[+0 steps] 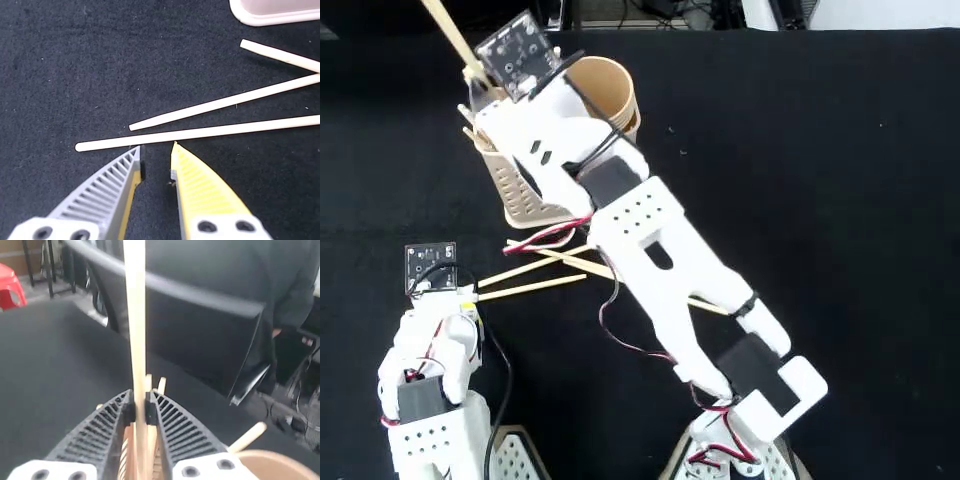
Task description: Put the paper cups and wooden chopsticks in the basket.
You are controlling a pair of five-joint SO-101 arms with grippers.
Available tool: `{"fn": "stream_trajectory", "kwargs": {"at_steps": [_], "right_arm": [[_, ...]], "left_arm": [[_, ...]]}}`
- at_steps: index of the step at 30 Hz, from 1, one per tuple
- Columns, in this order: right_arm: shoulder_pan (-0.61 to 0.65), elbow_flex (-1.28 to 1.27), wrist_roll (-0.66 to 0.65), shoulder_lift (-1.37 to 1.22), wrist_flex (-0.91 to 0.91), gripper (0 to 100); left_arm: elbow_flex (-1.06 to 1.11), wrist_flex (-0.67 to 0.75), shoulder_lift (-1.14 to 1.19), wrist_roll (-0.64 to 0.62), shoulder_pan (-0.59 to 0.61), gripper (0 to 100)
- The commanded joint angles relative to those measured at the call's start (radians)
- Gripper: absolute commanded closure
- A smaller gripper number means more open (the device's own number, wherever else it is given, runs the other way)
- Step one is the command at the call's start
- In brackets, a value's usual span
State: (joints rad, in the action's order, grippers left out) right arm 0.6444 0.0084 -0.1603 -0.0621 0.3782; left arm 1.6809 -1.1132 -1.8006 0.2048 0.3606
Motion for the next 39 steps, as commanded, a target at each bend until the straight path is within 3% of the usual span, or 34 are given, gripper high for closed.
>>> {"fn": "stream_trajectory", "kwargs": {"at_steps": [1,7,11,20,32,35,39], "right_arm": [[-0.014,-0.054,0.005,0.007,-0.084,98.4],[-0.003,-0.102,0.003,0.007,-0.100,97.5],[-0.002,-0.064,0.003,0.022,-0.020,87.7],[-0.002,-0.001,0.003,0.222,0.163,89.9],[-0.003,-0.073,-0.002,0.475,0.855,89.6],[-0.002,-0.189,-0.072,0.473,0.910,89.6],[-0.008,-0.447,-0.229,0.473,0.842,89.6]], "left_arm": [[0.008,-0.002,-0.015,0.008,-0.016,89],[0.008,-0.002,-0.015,0.008,-0.016,89],[0.008,-0.002,-0.015,0.008,-0.016,89],[0.008,0.000,-0.015,0.008,-0.016,89],[0.008,0.000,-0.015,0.008,-0.016,89],[0.008,0.000,-0.015,0.008,-0.016,89],[0.008,0.000,-0.015,0.008,-0.016,89]]}}
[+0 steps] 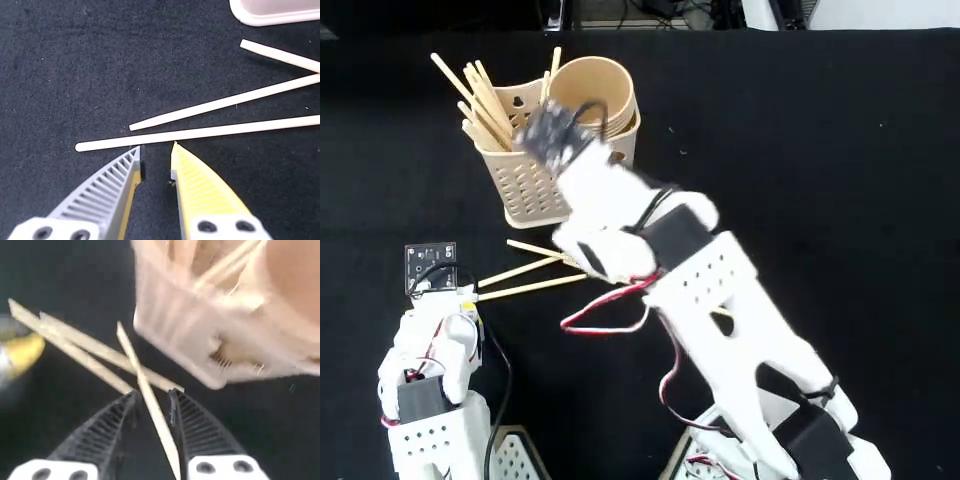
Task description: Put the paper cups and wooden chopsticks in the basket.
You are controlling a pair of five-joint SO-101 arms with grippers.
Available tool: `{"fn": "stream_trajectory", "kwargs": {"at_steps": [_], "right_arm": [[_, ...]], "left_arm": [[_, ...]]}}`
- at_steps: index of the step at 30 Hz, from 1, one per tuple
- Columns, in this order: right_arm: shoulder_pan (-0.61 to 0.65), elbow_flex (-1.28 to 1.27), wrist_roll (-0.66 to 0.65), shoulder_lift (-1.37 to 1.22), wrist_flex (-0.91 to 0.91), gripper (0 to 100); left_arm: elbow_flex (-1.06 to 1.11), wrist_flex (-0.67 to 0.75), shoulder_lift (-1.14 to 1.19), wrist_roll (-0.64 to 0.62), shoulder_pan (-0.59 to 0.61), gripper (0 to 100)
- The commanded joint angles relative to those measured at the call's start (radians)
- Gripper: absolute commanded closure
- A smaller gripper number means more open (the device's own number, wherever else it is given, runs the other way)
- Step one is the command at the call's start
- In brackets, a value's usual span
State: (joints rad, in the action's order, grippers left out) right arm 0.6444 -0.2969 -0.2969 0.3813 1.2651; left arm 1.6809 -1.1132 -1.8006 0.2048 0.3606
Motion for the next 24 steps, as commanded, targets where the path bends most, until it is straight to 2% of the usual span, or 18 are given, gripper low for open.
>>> {"fn": "stream_trajectory", "kwargs": {"at_steps": [1,4,8,12,24], "right_arm": [[-0.008,-0.213,-0.124,0.030,-0.080,89.6],[-0.021,-0.397,-0.203,0.030,-0.213,89.5],[-0.110,-0.526,-0.272,0.004,-0.371,89.0],[-0.207,-0.501,-0.347,-0.143,-0.387,81.2],[-0.199,-0.384,-0.436,-0.418,-0.387,85.1]], "left_arm": [[0.008,0.000,-0.015,0.008,-0.016,89],[0.008,0.000,-0.015,0.008,-0.016,89],[0.008,0.000,-0.015,0.008,-0.016,89],[0.008,0.000,-0.015,0.008,-0.016,89],[0.008,0.000,-0.015,0.008,-0.016,89]]}}
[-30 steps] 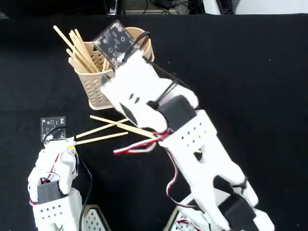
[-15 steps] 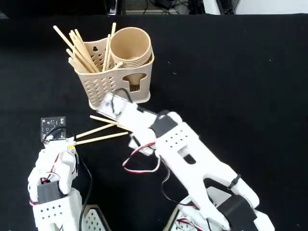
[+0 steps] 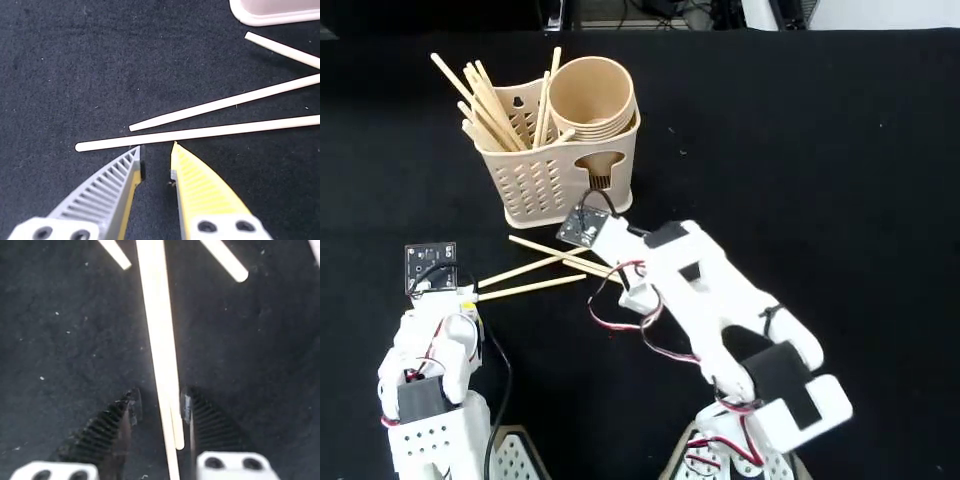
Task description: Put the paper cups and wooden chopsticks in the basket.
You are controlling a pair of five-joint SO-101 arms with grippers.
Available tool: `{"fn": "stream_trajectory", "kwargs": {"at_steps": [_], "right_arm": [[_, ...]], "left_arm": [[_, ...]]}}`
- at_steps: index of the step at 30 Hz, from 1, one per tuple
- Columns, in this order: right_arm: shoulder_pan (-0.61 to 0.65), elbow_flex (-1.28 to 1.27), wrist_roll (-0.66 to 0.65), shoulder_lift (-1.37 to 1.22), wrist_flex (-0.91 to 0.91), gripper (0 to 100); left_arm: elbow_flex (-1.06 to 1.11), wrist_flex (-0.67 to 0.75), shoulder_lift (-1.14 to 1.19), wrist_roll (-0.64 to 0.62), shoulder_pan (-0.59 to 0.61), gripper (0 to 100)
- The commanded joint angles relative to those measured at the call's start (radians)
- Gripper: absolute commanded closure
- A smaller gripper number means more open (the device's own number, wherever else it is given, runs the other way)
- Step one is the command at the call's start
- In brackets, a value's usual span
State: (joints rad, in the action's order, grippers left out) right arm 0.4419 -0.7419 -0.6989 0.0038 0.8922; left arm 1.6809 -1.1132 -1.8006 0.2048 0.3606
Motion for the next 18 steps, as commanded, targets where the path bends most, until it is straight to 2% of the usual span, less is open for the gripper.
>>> {"fn": "stream_trajectory", "kwargs": {"at_steps": [1,3,6,11,18], "right_arm": [[0.003,0.071,-0.046,-0.058,-0.012,85.1],[0.003,0.091,-0.064,-0.081,0.012,87.6],[0.003,0.117,-0.081,-0.093,0.041,99.1],[0.000,0.113,-0.078,-0.039,0.060,98.6],[0.015,0.113,-0.080,0.197,0.170,98.6]], "left_arm": [[0.008,0.000,-0.015,0.008,-0.016,89],[0.008,0.000,-0.015,0.008,-0.016,89],[0.008,0.000,-0.015,0.008,-0.016,89],[0.008,0.000,-0.015,0.008,-0.016,89],[0.008,0.002,-0.015,0.008,-0.016,89]]}}
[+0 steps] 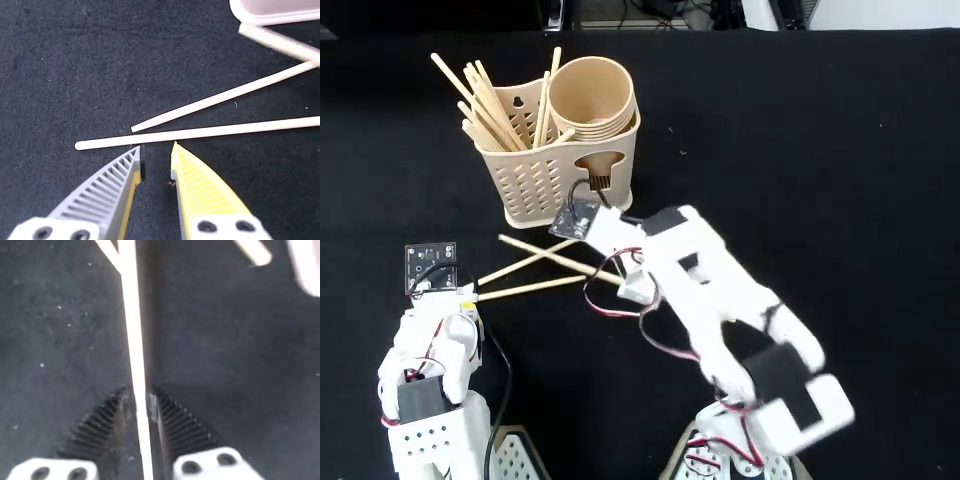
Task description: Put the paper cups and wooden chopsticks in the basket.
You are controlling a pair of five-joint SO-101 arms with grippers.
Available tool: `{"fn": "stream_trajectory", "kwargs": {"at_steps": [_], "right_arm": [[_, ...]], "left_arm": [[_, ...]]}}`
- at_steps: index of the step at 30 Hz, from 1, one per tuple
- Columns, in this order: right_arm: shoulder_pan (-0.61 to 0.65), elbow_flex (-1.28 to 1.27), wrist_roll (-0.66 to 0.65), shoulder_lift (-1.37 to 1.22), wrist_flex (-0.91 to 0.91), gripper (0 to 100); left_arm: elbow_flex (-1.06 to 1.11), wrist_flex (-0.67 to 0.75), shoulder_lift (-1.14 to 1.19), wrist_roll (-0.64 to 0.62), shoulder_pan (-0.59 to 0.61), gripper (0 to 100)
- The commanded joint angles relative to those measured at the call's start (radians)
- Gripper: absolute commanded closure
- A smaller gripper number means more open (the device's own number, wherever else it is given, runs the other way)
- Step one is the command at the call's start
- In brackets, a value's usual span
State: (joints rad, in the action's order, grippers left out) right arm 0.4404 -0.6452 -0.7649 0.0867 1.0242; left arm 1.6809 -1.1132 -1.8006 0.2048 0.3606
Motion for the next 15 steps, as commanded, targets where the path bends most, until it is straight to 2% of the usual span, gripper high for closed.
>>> {"fn": "stream_trajectory", "kwargs": {"at_steps": [1,8,11,15], "right_arm": [[0.020,0.016,-0.014,0.140,0.057,98.6],[0.043,0.022,-0.014,0.325,0.163,98.6],[0.132,0.024,0.002,0.430,0.221,98.6],[0.267,0.099,0.115,0.565,0.262,98.6]], "left_arm": [[0.008,0.002,-0.015,0.008,-0.016,89],[0.008,0.002,-0.015,0.008,-0.016,89],[0.008,0.002,-0.015,0.008,-0.016,89],[0.008,0.002,-0.015,0.008,-0.016,89]]}}
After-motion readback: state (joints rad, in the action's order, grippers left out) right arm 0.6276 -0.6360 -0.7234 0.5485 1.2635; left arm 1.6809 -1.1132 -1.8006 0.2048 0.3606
